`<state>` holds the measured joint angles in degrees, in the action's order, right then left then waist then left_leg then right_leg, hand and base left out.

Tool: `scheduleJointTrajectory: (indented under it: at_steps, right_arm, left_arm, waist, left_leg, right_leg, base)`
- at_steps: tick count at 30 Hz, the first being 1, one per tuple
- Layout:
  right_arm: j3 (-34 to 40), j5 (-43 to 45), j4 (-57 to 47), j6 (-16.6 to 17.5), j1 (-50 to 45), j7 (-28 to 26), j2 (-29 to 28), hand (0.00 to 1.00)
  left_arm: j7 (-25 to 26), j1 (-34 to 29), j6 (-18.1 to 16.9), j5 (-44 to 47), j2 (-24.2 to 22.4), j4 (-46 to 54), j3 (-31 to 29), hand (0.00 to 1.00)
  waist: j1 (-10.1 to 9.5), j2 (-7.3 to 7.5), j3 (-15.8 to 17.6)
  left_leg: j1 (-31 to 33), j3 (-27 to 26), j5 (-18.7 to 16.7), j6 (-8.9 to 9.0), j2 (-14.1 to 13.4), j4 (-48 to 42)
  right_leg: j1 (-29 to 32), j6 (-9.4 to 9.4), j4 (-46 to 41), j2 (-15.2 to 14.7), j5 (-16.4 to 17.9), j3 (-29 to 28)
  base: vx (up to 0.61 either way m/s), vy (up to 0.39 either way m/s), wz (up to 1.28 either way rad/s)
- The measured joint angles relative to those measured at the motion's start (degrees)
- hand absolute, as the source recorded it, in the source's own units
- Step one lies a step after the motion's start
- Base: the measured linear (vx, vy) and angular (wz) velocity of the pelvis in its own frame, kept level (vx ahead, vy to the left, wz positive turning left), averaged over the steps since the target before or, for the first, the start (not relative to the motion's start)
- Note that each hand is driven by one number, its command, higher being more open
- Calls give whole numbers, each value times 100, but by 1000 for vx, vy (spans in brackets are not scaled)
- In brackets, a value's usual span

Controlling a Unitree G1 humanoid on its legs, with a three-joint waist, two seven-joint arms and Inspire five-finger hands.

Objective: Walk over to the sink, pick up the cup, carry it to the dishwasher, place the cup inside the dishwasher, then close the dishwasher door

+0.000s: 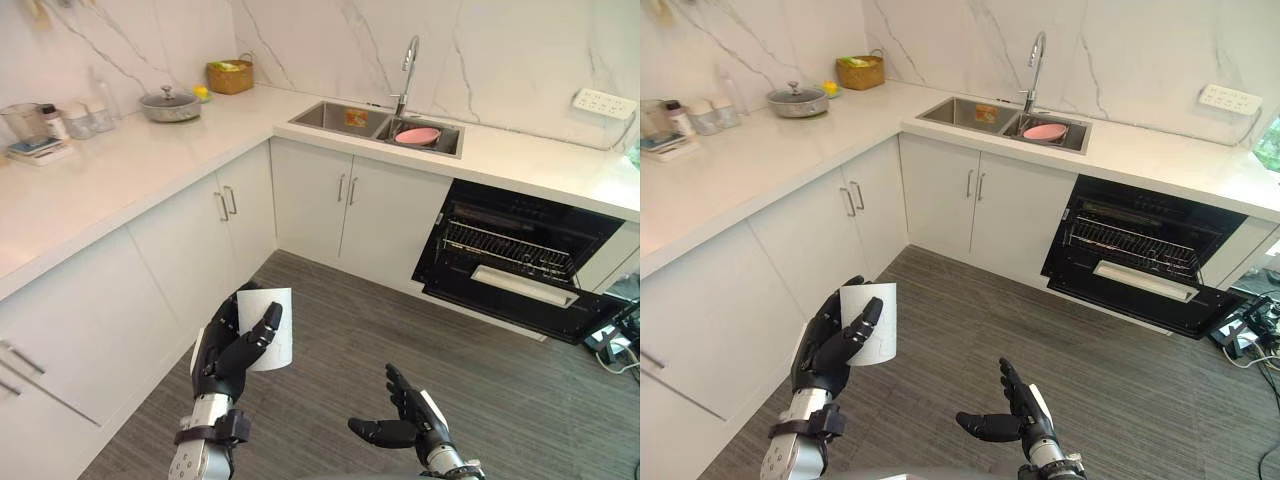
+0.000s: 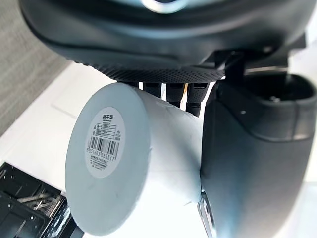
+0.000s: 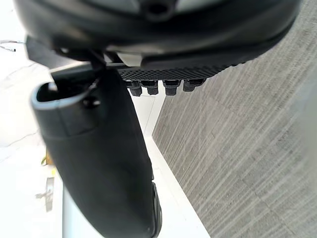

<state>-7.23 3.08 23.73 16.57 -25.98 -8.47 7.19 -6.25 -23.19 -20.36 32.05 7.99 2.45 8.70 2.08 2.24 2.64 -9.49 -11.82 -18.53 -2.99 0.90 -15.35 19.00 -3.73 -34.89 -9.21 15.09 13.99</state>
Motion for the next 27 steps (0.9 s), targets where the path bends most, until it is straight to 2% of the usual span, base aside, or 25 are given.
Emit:
scheduleJointTrajectory:
  at_steps: [1, 2, 3, 4, 5, 7, 8, 9, 10, 11, 12, 13, 14, 15, 16, 18, 19, 20, 21, 22, 23, 24, 25, 26, 27]
  right_arm:
    - [0, 3, 0, 5, -20, 4, -3, 100]
    - [7, 14, -6, 57, -92, 17, -14, 100]
    - [7, 19, -35, 98, -171, 12, -18, 100]
    - [3, 24, -34, 100, -182, 2, -16, 100]
    - [3, 25, -50, 98, -131, -18, 17, 100]
    - [8, 27, -432, 96, -121, -7, 28, 100]
    - [9, 42, -832, 97, -165, -8, 70, 100]
    - [2, 86, -1003, 97, -176, -8, 98, 100]
    - [-14, 153, -1220, 105, -166, 12, 125, 100]
    - [-12, 203, -1366, 105, -170, 108, 107, 100]
    - [-2, 241, -1402, 106, -169, 158, 108, 100]
    - [28, 297, -1460, 108, -150, 264, 119, 100]
    - [28, 394, -1496, 107, -151, 326, 167, 100]
    - [25, 417, -1505, 107, -153, 347, 177, 100]
    - [5, 422, -1531, 100, -151, 392, 179, 100]
    - [-14, 423, -1530, 100, -137, 406, 175, 100]
    - [-28, 423, -1529, 100, -129, 422, 181, 100]
    - [-52, 421, -1517, 100, -111, 431, 187, 100]
    - [-91, 414, -1509, 100, -117, 448, 180, 100]
    - [-96, 411, -1498, 100, -131, 449, 187, 100]
    - [-137, 404, -1330, 96, -116, 437, 121, 100]
    - [-196, 407, -1248, 97, -139, 429, 56, 100]
    - [-212, 408, -1223, 97, -144, 411, 32, 100]
    - [-211, 408, -1134, 97, -134, 352, -33, 100]
    - [-211, 407, -979, 98, -42, 286, -91, 100]
  left_arm:
    - [-9, 31, 0, 0, 14, -17, 61, 0]
    - [-42, 62, 0, -1, 18, -56, 197, 0]
    - [-105, -2, -10, -1, 2, -79, 315, 0]
    - [-139, -63, -11, -2, -15, -89, 352, 0]
    - [-142, -128, 0, -4, -87, -162, 447, 0]
    - [-136, -159, -12, -3, -224, -164, 541, 0]
    - [-134, -160, -20, -5, -331, -156, 571, 0]
    - [-117, -164, -33, -8, -378, -150, 588, 0]
    - [-106, -190, -61, -9, -397, -141, 591, 0]
    - [-111, -175, -66, -14, -381, -81, 670, 0]
    - [-122, -177, -68, -23, -377, -43, 705, 0]
    - [-167, -164, -126, -54, -383, 0, 770, 0]
    - [-253, -149, -146, -59, -403, 11, 788, 0]
    - [-269, -149, -146, -59, -405, 20, 789, 0]
    - [-274, -153, -145, -58, -420, 49, 772, 0]
    - [-271, -156, -139, -58, -421, 84, 753, 0]
    - [-255, -161, -135, -60, -430, 137, 754, 0]
    - [-234, -170, -133, -61, -437, 246, 751, 0]
    - [-230, -174, -132, -57, -430, 358, 742, 0]
    - [-230, -197, -132, -52, -423, 410, 739, 0]
    - [-231, -239, -131, -35, -369, 463, 726, 0]
    - [-232, -217, -110, -26, -325, 461, 666, 0]
    - [-233, -201, -110, -26, -318, 461, 637, 0]
    - [-234, -160, -109, -23, -276, 452, 576, 0]
    - [-233, -135, -110, -16, -224, 441, 492, 0]
  waist:
    - [70, 3, 3]
    - [99, 12, 2]
    - [102, 10, -2]
    - [119, 7, -14]
    - [109, -112, -21]
    - [84, -298, 122]
    - [55, -436, 203]
    - [33, -501, 240]
    - [1, -518, 269]
    - [-12, -535, 255]
    - [-14, -512, 240]
    - [-57, -457, 199]
    - [-144, -415, 174]
    - [-187, -398, 168]
    - [-308, -318, 168]
    - [-346, -271, 170]
    - [-405, -260, 168]
    - [-455, -261, 167]
    - [-481, -264, 163]
    - [-529, -264, 128]
    - [-566, -115, -29]
    - [-450, -40, -184]
    - [-419, 23, -208]
    - [-414, 170, -247]
    - [-411, 277, -210]
  left_leg:
    - [-86, 66, -33, 37, 2, 54]
    - [-284, 130, -140, 137, 20, 136]
    - [-506, 215, -321, 232, 17, 142]
    - [-642, 287, -381, 324, -6, 151]
    - [-777, 314, -431, 432, -195, -10]
    - [-465, 290, -399, 500, -498, -1169]
    - [-46, 267, -122, 642, -789, -2377]
    - [177, 240, 201, 634, -951, -3010]
    - [597, 144, 686, 652, -1297, -4065]
    - [957, 113, 517, 617, -1512, -4515]
    - [1106, 72, 423, 575, -1556, -4521]
    - [1411, -70, 162, 473, -1574, -4311]
    - [1611, -221, -33, 417, -1528, -3814]
    - [1663, -260, -82, 396, -1484, -3520]
    - [1799, -227, -137, 383, -1230, -2399]
    - [1921, -42, -99, 414, -1019, -1756]
    - [2026, 128, 43, 458, -892, -1371]
    - [2173, 310, 336, 500, -773, -932]
    - [2211, 343, 794, 512, -764, -637]
    - [2164, 317, 1115, 497, -764, -661]
    - [2105, 159, 1251, 474, -706, -929]
    - [2105, 87, 910, 384, -619, -1199]
    - [2072, 37, 776, 350, -579, -1275]
    - [1946, -90, 558, 291, -481, -1291]
    - [1724, -263, 406, 243, -404, -1204]
  right_leg:
    - [57, -30, 419, 37, -236, -33]
    - [122, 24, 1138, 95, -807, -50]
    - [101, 371, 1237, 117, -1482, -106]
    - [66, 555, 1143, 134, -1809, -134]
    - [14, 553, 830, 236, -1614, -63]
    - [-202, 600, 658, 390, -1226, 21]
    - [-382, 639, 587, 551, -981, 40]
    - [-507, 669, 588, 650, -844, 27]
    - [-764, 742, 643, 822, -604, -31]
    - [-1030, 786, 736, 927, -436, -41]
    - [-1137, 813, 805, 951, -388, -67]
    - [-1347, 863, 952, 957, -332, -172]
    - [-1535, 862, 1158, 955, -317, -345]
    - [-1624, 858, 1255, 944, -315, -441]
    - [-1906, 797, 1483, 831, -256, -767]
    - [-2060, 722, 1581, 716, -173, -972]
    - [-2159, 647, 1621, 627, -106, -1133]
    - [-2289, 517, 1638, 541, 34, -1354]
    - [-2410, 312, 1577, 483, 192, -1536]
    - [-2465, 248, 1519, 462, 309, -1665]
    - [-2562, 163, 1462, 334, 505, -1882]
    - [-2603, 155, 1362, 195, 497, -1912]
    - [-2576, 147, 1224, 139, 489, -1942]
    - [-2389, 91, 730, 11, 452, -1963]
    - [-2054, -83, -57, -139, 292, -1878]
  base:
    - [418, -9, 64]
    - [497, -85, 61]
    - [530, -111, 55]
    - [684, -167, 38]
    - [578, -175, 19]
    - [529, -185, 4]
    - [383, -145, -12]
    - [464, -152, -35]
    - [454, -121, -37]
    - [451, -110, -33]
    - [515, -97, -26]
    - [521, -59, -44]
    - [522, -31, -53]
    - [562, 58, -87]
    - [468, 95, -75]
    - [419, 140, -66]
    - [369, 180, -79]
    - [472, 275, -96]
    - [490, 329, -90]
    - [617, 427, -93]
    - [641, 428, -67]
    - [532, 345, -49]
    - [494, 316, -22]
    - [444, 290, -37]
    - [423, 268, -48]
